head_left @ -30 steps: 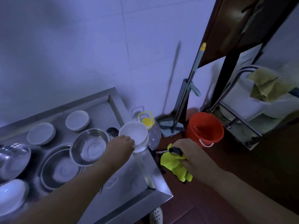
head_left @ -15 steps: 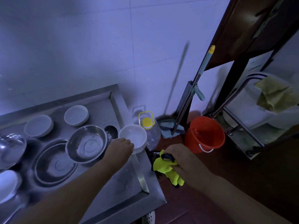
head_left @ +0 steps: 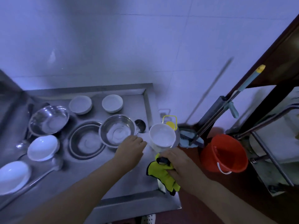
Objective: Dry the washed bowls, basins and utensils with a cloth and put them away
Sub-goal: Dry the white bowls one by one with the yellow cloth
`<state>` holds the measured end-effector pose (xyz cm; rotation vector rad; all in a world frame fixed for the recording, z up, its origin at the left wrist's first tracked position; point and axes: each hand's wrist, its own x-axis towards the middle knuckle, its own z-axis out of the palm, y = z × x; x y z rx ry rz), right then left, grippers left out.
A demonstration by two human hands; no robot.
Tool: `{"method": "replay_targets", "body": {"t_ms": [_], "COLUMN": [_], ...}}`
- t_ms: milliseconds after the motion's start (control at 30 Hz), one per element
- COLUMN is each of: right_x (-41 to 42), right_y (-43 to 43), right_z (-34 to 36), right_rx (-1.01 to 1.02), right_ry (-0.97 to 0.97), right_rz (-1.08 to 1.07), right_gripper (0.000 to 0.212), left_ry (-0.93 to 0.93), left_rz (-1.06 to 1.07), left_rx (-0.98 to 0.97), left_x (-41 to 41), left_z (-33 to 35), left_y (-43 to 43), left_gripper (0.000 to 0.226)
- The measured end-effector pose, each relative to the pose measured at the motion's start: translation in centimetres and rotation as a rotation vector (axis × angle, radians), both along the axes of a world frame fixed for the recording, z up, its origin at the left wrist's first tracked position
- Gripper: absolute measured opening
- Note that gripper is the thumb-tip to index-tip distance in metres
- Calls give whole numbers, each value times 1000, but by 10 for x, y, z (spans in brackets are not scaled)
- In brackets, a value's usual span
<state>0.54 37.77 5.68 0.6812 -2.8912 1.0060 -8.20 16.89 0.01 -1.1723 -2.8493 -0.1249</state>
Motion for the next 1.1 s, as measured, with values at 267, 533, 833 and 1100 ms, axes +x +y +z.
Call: {"method": "replay_targets", "body": {"t_ms": [267, 533, 833, 1100], "right_x": [-32, -52, -43, -21], "right_y": [-123, -264, -347, -355], "right_z": [2, -2, -8, -3], "right_rx": [-24, 39, 138, 163], "right_ry": [-39, -54, -86, -174], "right_rz": [124, 145, 46, -69], "right_gripper": [42, 51, 55, 60], "left_ry": [-90, -342, -486, -704], "left_rz": [468, 875, 917, 1049], "left_rx": [75, 71, 133, 60], "left_x": [33, 28, -41, -62], "left_z": [-5, -30, -53, -57], "left_y": [-180, -370, -431, -429], "left_gripper": [44, 27, 29, 24]}}
